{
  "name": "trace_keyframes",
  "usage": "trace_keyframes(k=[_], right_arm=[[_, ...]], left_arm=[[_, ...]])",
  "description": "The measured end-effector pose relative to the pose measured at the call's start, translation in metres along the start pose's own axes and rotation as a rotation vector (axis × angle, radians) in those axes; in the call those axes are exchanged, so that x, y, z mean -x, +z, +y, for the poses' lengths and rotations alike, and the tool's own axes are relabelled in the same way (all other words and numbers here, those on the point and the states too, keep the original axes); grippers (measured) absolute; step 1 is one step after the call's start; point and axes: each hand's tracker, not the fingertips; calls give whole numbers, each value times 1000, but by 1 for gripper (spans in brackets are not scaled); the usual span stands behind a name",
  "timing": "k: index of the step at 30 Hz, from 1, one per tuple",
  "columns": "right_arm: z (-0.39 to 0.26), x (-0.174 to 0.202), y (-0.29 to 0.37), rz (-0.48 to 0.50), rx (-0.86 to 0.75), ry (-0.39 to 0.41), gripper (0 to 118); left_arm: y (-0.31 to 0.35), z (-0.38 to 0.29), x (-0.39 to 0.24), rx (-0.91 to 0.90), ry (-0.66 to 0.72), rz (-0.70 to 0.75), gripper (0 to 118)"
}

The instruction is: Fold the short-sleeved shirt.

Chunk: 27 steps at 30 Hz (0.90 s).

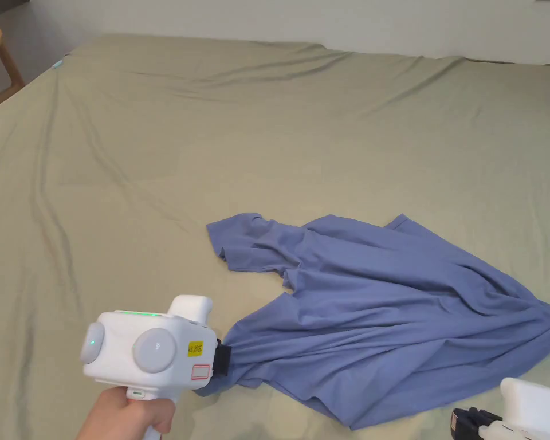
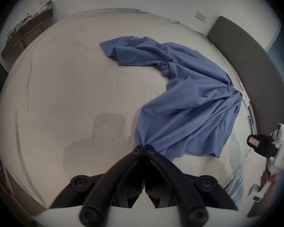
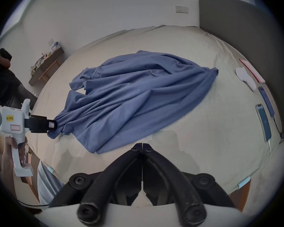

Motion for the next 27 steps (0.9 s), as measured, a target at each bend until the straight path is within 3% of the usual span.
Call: trace_keyframes(k=[5, 8, 12, 13, 14, 15, 16, 20, 24, 27], right_arm=[[53, 36, -16, 41, -40, 144, 0], [110, 67, -46, 83, -86, 242, 0], [210, 119, -109, 69, -105, 366, 3], [231, 131, -125, 57, -94, 370, 22], [255, 143, -146, 59, -71, 396, 75], [275, 150, -171, 91, -7, 412, 108], [289, 156, -189, 96, 4, 423, 117], [325, 177, -244, 7, 96, 495, 117], [330, 181, -280, -19, 125, 542, 117], [331, 184, -305, -92, 146, 593, 117]], left_arm=[[7, 2, 9, 4, 81, -74, 0], [3, 1, 9, 22, 82, -67, 0], [0, 1, 10, 27, 94, -119, 0], [-2, 1, 12, 32, 99, -125, 0], [-4, 1, 13, 34, 106, -127, 0], [-6, 2, 14, 41, 106, -137, 0], [-9, 2, 16, 51, 107, -148, 0], [-16, 6, 25, 66, 131, -174, 0], [-23, 9, 31, 77, 134, -181, 0], [-25, 9, 31, 81, 140, -189, 0]])
